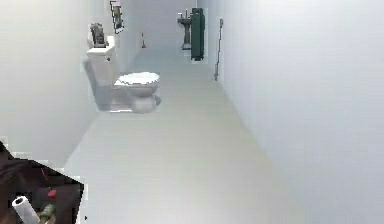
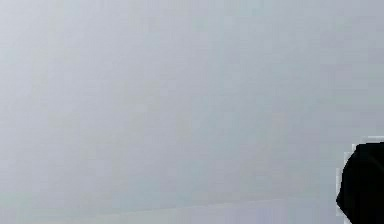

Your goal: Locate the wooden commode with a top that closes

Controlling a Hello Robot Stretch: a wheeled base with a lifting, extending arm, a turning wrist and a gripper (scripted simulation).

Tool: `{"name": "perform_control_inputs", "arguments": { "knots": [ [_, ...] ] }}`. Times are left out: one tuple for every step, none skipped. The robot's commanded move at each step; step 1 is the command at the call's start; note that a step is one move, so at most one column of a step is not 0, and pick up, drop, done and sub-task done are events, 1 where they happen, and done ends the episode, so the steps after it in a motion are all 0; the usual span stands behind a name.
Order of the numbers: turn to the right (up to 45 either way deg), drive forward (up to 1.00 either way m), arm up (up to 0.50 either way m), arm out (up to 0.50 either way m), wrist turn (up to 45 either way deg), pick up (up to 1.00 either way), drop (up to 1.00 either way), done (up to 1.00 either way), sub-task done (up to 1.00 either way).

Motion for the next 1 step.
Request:
{"name": "perform_control_inputs", "arguments": {
  "knots": [
    [0.0,0.25,0.0,0.0,0.0,0.0,0.0,0.0,0.0]
  ]
}}
